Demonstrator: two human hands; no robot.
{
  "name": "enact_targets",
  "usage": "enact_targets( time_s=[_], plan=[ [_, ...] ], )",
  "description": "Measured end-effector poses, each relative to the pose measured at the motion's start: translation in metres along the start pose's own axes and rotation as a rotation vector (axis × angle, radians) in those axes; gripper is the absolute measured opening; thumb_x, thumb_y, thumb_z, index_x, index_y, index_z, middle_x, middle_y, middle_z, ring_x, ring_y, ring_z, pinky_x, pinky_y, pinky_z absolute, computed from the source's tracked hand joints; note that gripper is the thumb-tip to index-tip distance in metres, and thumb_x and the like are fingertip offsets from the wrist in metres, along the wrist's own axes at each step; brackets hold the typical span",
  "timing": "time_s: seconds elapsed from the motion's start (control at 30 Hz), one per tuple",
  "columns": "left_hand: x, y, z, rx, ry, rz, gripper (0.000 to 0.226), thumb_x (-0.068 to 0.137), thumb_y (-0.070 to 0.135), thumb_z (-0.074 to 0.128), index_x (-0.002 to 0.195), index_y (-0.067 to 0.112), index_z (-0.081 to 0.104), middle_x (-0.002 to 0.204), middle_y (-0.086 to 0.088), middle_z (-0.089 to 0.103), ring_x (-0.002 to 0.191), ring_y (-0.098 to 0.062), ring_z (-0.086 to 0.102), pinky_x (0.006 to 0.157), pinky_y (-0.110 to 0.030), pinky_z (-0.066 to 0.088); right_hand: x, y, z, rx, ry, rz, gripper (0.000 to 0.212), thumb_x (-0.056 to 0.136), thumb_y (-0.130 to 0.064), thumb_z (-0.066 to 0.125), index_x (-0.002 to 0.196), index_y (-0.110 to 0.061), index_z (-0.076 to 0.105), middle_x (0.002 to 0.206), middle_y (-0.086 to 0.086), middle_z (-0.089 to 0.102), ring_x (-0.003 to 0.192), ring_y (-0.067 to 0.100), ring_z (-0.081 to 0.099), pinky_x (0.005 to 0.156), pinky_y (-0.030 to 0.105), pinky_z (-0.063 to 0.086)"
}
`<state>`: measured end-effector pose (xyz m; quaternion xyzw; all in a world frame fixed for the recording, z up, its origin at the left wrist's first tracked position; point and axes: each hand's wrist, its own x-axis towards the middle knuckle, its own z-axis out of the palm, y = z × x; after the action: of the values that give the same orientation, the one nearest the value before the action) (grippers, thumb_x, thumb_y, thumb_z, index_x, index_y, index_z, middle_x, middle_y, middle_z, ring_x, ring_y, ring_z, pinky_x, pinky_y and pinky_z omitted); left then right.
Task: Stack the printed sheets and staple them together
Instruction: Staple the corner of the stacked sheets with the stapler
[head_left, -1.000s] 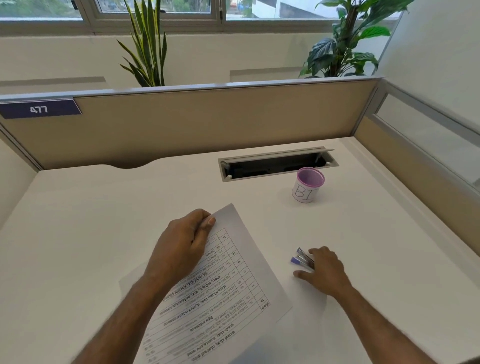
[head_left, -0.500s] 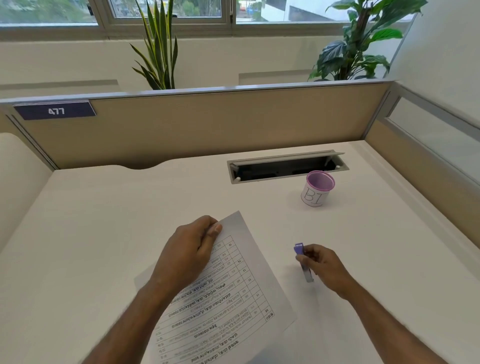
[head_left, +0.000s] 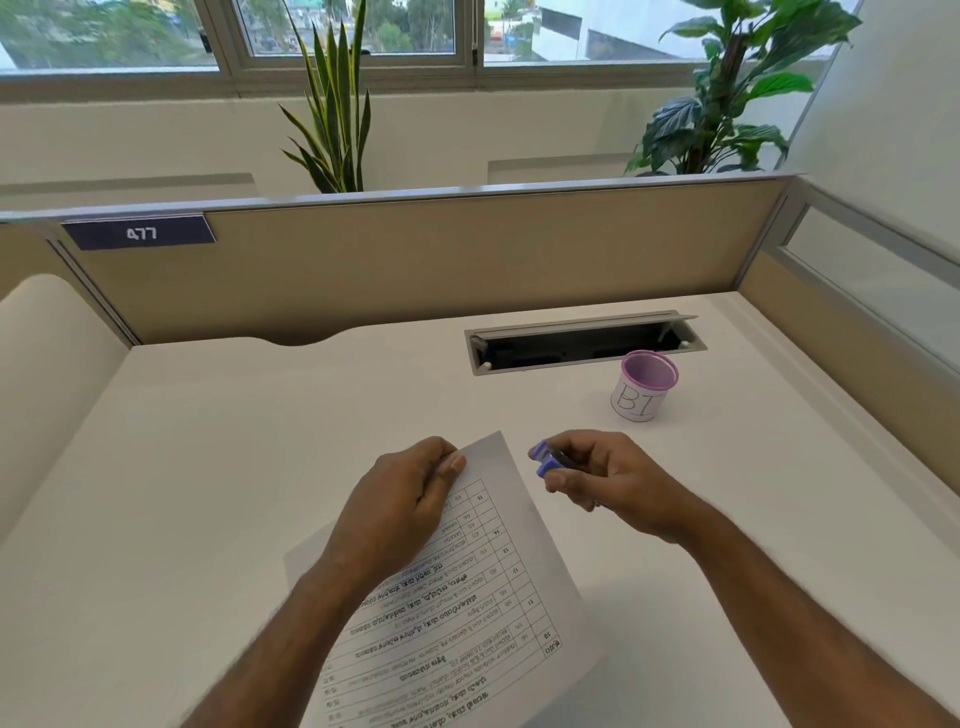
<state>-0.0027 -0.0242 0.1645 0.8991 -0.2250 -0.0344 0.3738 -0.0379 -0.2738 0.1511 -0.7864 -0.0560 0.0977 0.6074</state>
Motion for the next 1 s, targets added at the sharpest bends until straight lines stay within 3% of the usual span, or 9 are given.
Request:
enact_targets(
  time_s=[0.1, 0.23, 0.33, 0.43, 0.6, 0.8, 0.9, 1.0],
  plan=[
    [-0.002, 0.001, 0.001, 0.014, -0.001, -0.003, 0.026, 0.099, 0.040, 0.042, 0.088, 0.025, 0.060, 0.068, 0.005, 0.065, 0.055, -0.010, 0.057, 0.053, -0.031, 0.047, 0.007, -0.012, 0.005, -0.105, -0.012, -0.022, 0.025, 0.088, -0.026, 0.067, 0.109, -0.013, 0.068, 0.076, -0.006, 0.063, 0.064, 0.008, 0.050, 0.058, 0.021, 0.044],
    [-0.003, 0.001, 0.002, 0.016, -0.016, -0.001, 0.026, 0.099, 0.040, 0.042, 0.090, 0.025, 0.061, 0.070, 0.005, 0.066, 0.058, -0.012, 0.059, 0.055, -0.032, 0.048, 0.014, -0.024, 0.008, -0.205, -0.043, -0.055, 0.028, 0.083, -0.032, 0.072, 0.105, -0.016, 0.068, 0.094, 0.009, 0.069, 0.075, 0.018, 0.059, 0.067, 0.025, 0.048],
    [-0.004, 0.002, 0.001, 0.015, -0.031, 0.012, 0.025, 0.099, 0.040, 0.042, 0.092, 0.025, 0.061, 0.072, 0.004, 0.068, 0.060, -0.012, 0.061, 0.055, -0.033, 0.050, 0.017, -0.031, 0.007, -0.285, -0.081, -0.020, 0.031, 0.081, -0.034, 0.074, 0.107, -0.019, 0.066, 0.094, -0.004, 0.067, 0.081, 0.011, 0.063, 0.072, 0.027, 0.054],
    [-0.004, 0.001, -0.001, 0.015, -0.039, 0.021, 0.025, 0.099, 0.040, 0.042, 0.092, 0.026, 0.061, 0.074, 0.004, 0.069, 0.061, -0.012, 0.063, 0.056, -0.033, 0.052, 0.020, -0.035, 0.004, -0.343, -0.117, -0.012, 0.040, 0.080, -0.037, 0.074, 0.113, -0.016, 0.067, 0.103, 0.004, 0.069, 0.088, 0.024, 0.065, 0.077, 0.037, 0.057],
    [-0.004, 0.002, -0.002, 0.032, -0.063, 0.038, 0.026, 0.099, 0.042, 0.041, 0.095, 0.027, 0.062, 0.078, 0.005, 0.070, 0.064, -0.012, 0.065, 0.059, -0.037, 0.056, 0.022, -0.044, 0.000, -0.394, -0.166, -0.021, 0.038, 0.079, -0.038, 0.075, 0.107, -0.015, 0.071, 0.100, 0.007, 0.071, 0.089, 0.032, 0.064, 0.073, 0.042, 0.056],
    [-0.003, 0.007, -0.003, 0.043, -0.084, 0.054, 0.030, 0.098, 0.045, 0.038, 0.097, 0.026, 0.062, 0.080, 0.005, 0.070, 0.064, -0.012, 0.065, 0.057, -0.031, 0.055, 0.027, -0.051, 0.003, -0.421, -0.283, 0.022, 0.018, 0.081, -0.036, 0.072, 0.089, -0.020, 0.070, 0.093, 0.007, 0.071, 0.074, 0.023, 0.060, 0.063, 0.027, 0.046],
    [-0.003, 0.007, -0.002, 0.047, -0.098, 0.058, 0.025, 0.099, 0.041, 0.041, 0.096, 0.027, 0.062, 0.078, 0.006, 0.069, 0.062, -0.011, 0.063, 0.055, -0.023, 0.048, 0.031, -0.050, 0.004, -0.413, -0.306, 0.021, 0.031, 0.082, -0.037, 0.072, 0.098, -0.011, 0.072, 0.096, 0.009, 0.072, 0.081, 0.033, 0.063, 0.065, 0.030, 0.048],
    [-0.003, 0.007, -0.002, 0.050, -0.099, 0.066, 0.024, 0.099, 0.039, 0.042, 0.095, 0.026, 0.063, 0.076, 0.005, 0.068, 0.061, -0.010, 0.061, 0.055, -0.024, 0.047, 0.034, -0.052, 0.003, -0.427, -0.322, 0.020, 0.033, 0.082, -0.039, 0.071, 0.101, -0.012, 0.073, 0.096, 0.010, 0.073, 0.084, 0.037, 0.062, 0.064, 0.031, 0.048]
  ],
)
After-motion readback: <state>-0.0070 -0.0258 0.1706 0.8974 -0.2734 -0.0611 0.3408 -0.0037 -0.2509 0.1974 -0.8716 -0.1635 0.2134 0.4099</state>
